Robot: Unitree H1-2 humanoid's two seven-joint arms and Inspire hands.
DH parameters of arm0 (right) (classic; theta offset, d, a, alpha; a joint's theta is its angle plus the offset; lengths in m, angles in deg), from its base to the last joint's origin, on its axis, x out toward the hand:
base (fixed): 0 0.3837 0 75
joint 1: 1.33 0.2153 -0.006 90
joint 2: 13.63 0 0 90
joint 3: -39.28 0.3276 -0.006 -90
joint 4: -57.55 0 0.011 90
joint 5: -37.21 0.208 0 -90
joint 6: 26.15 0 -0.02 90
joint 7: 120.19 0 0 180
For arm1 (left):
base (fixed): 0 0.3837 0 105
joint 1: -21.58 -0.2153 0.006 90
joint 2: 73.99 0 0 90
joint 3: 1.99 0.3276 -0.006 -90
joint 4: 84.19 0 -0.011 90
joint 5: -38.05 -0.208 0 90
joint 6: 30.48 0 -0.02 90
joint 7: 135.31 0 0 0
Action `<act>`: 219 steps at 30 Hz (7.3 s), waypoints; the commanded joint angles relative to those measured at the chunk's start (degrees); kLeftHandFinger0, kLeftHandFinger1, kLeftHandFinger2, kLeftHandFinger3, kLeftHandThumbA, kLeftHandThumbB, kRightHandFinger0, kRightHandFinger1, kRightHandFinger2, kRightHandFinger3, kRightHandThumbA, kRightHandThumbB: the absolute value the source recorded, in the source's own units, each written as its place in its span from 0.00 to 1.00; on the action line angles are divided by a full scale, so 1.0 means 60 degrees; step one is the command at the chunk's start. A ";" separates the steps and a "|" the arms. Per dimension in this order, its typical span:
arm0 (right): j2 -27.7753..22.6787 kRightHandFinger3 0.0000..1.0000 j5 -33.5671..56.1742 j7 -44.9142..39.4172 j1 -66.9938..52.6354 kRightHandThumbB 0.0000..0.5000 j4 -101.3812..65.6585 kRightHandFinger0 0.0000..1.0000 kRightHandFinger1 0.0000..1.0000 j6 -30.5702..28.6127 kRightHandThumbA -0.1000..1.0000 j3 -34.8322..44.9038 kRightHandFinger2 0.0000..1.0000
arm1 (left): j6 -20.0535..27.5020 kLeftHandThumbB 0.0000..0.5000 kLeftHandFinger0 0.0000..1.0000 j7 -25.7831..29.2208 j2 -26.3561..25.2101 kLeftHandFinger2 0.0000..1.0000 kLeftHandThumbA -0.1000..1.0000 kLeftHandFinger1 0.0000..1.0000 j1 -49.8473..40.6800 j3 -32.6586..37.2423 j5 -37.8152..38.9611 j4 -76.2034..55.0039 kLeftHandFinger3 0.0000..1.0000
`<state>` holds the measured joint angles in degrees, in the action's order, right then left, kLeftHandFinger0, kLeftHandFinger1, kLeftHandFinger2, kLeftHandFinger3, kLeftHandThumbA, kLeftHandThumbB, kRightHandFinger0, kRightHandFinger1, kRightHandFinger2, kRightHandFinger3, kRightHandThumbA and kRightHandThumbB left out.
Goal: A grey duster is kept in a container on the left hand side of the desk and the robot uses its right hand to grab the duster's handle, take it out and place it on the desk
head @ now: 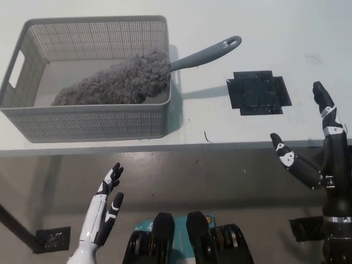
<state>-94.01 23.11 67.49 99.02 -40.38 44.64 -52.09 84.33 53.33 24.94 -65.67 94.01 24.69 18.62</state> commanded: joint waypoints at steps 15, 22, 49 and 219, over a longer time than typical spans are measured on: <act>-0.1434 1.00 -0.3604 -0.3554 0.5321 0.77 -0.1670 1.00 1.00 0.4739 0.87 -0.1449 1.00 | 0.0352 0.28 1.00 0.0021 -0.0019 1.00 1.00 1.00 -0.0084 -0.0034 -0.0086 -0.0118 1.00; -0.1373 1.00 -0.5105 -0.4525 0.7547 0.93 0.0725 1.00 1.00 0.5449 0.91 -0.2950 1.00 | 0.0353 0.30 1.00 -0.0076 -0.0027 1.00 1.00 1.00 -0.0231 0.0026 0.0020 -0.0134 1.00; -0.0358 1.00 -0.4990 -0.6191 1.0634 1.00 0.7640 1.00 1.00 0.7180 0.87 -0.5102 1.00 | 0.0353 0.27 1.00 -0.0330 -0.0200 1.00 0.98 1.00 -0.0290 0.0229 0.0066 -0.0168 1.00; -0.6458 1.00 1.0447 0.0393 0.6818 0.85 -0.7266 1.00 1.00 0.3430 1.00 0.3076 1.00 | 0.0034 0.21 1.00 -0.0993 -0.0468 1.00 0.82 1.00 -0.0954 -0.0089 0.0144 -0.0468 1.00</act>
<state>-116.81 29.79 43.41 134.50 -7.84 71.77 -61.05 82.82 47.71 22.98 -71.19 94.18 25.01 18.59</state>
